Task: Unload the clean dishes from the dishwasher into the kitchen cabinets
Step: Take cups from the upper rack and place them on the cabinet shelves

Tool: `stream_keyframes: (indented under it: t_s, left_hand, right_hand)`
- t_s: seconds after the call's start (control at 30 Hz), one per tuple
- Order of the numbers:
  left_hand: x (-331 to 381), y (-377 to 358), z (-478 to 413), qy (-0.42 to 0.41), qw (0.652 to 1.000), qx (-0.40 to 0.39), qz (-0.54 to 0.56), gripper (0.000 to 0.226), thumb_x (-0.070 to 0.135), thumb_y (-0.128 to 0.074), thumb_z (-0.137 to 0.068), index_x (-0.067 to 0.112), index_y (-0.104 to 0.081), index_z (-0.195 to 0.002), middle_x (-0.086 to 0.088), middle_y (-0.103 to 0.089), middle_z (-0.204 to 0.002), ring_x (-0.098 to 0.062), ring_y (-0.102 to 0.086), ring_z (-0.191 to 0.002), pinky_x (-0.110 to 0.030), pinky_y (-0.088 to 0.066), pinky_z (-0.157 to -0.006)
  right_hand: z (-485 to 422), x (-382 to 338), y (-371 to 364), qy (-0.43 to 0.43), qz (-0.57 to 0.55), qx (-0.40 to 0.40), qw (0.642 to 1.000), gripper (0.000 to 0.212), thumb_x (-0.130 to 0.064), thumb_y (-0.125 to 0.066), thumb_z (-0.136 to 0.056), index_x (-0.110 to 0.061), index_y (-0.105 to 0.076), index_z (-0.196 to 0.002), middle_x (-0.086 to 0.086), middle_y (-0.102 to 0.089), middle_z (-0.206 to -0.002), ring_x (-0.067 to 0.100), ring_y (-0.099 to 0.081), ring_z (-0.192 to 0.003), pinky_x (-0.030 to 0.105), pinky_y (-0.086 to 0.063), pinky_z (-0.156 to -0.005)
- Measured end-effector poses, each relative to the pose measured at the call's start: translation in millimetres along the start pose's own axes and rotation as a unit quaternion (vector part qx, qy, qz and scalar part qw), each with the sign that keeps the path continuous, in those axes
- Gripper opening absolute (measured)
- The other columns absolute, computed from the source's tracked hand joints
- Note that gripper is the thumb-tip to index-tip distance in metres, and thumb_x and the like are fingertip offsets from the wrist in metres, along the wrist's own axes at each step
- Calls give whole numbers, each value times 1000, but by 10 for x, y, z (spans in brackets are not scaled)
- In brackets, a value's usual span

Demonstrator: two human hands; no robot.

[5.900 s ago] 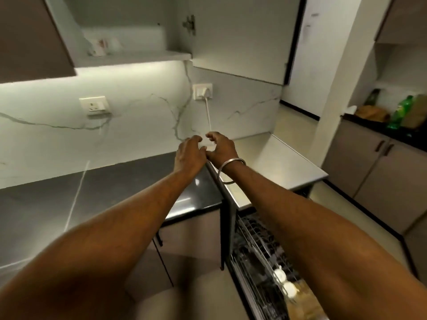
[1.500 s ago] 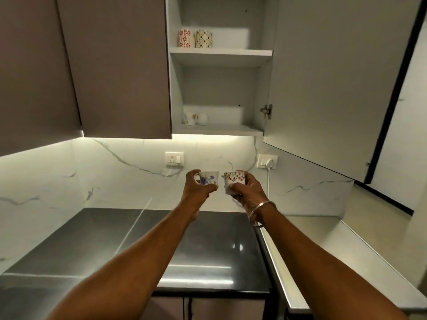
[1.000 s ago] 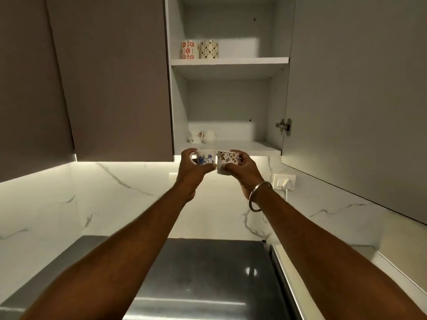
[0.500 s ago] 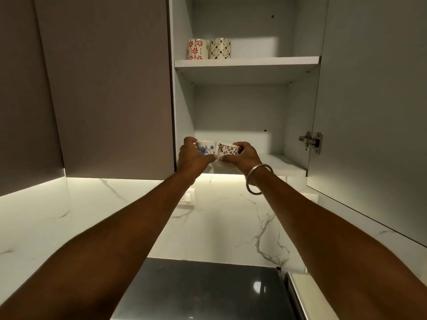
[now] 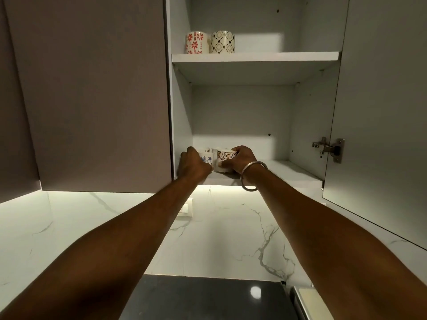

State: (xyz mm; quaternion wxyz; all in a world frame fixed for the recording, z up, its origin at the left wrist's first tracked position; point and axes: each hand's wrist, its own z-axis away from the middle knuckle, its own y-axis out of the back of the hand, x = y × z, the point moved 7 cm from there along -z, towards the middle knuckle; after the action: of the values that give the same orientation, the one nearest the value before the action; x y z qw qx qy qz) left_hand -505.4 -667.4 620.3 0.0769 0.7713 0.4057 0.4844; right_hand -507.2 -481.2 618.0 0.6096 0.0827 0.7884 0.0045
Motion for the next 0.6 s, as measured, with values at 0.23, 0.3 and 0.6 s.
stream_keyframes:
  t_s: [0.23,0.3,0.6]
  left_hand:
    - [-104,-65,-76,-6,1000,-6,-11,74,32,-94,-66,12,-49,-122,-12,-57,-120,-32,-63,-104,-39,-56,-82]
    - [-91,-83,-59,-11,999,-13,-31,74,35,-92,-70,11,-48,-124,-14,-56,-121,-34,-61,-108,-40,-53,-84]
    - [39,-42,78,-45,996,12,-79,80,43,-88,-76,10,-44,-134,-15,-49,-126,-33,-60,-111,-45,-54,-84]
  right_hand:
    - [-75,42,-37,4,43,14,999,69,0,-93,-58,-18,-56,-113,5,-60,-109,22,-65,-90,47,-64,-64]
    - [-104,36,-33,19,85,22,996,71,-8,-95,-56,-19,-55,-114,5,-62,-110,23,-65,-93,43,-64,-67]
    - [-97,-44,-56,84,264,42,960,97,-38,-94,-59,-17,-44,-139,4,-66,-118,19,-60,-98,28,-52,-84]
